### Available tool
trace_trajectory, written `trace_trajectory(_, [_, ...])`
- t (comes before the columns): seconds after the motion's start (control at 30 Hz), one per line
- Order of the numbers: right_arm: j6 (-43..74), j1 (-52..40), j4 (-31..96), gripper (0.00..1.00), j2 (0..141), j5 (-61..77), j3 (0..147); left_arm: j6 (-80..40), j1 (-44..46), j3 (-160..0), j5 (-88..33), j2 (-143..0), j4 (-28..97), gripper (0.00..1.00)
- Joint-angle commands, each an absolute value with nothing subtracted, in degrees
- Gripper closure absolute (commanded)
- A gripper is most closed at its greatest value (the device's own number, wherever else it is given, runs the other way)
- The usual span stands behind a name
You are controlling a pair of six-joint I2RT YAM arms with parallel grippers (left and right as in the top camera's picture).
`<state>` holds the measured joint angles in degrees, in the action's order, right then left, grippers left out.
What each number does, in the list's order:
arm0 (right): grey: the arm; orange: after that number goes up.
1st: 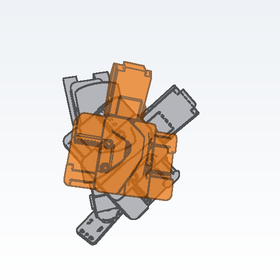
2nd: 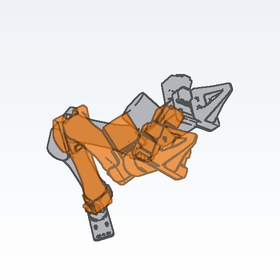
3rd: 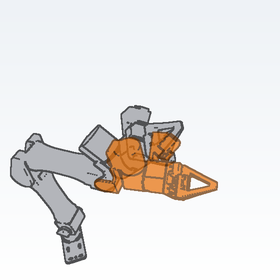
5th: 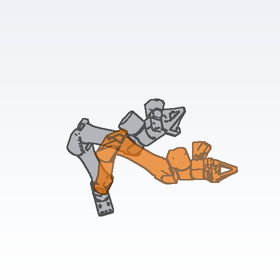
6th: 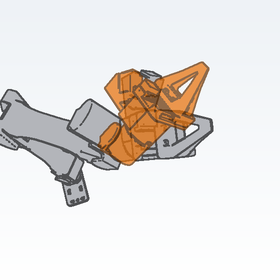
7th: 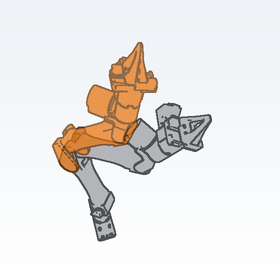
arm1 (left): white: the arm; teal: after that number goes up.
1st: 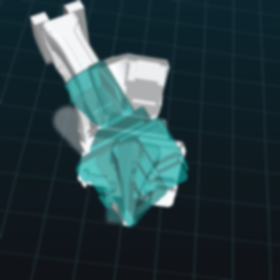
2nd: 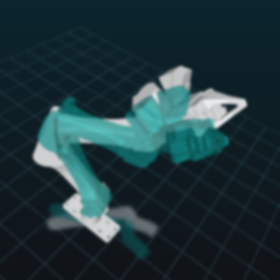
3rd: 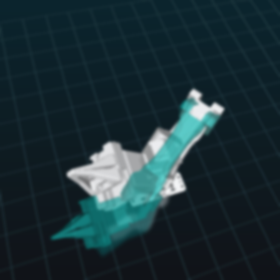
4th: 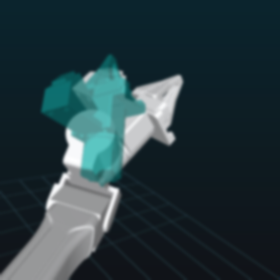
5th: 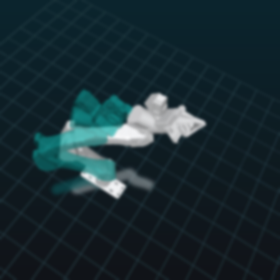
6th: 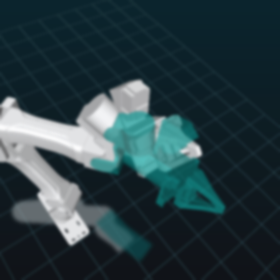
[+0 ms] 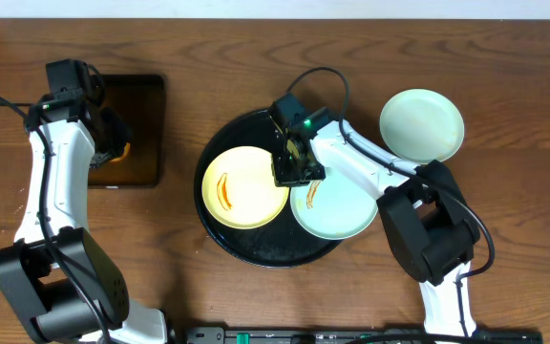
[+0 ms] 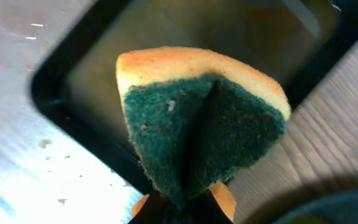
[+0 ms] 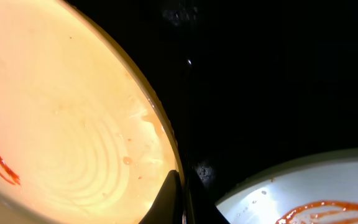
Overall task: Clean dirty plates on tray and stack at the side
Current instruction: 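Bring the sponge from the water tray onto the yellow plate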
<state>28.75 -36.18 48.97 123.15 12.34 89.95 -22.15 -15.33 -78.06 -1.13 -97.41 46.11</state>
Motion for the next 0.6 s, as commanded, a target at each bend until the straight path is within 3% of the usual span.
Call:
trace_trajectory(0.0, [26.7,-36.9,48.2,0.99,124.1,10.0,90.7,-14.5,-15.4,-77.1,-13.0,-98.1,45.3,0.92])
trace_trajectory(0.23, [28.7,-38.4,47.4,0.99,124.1,4.7,90.6,-11.2,-12.1,-77.1,-19.0,-98.1,47.5,0.92])
trace_trajectory(0.57, [29.7,-38.7,46.7,0.99,124.1,4.3,90.6,-17.9,-1.7,-76.9,-19.0,-98.1,52.9,0.92])
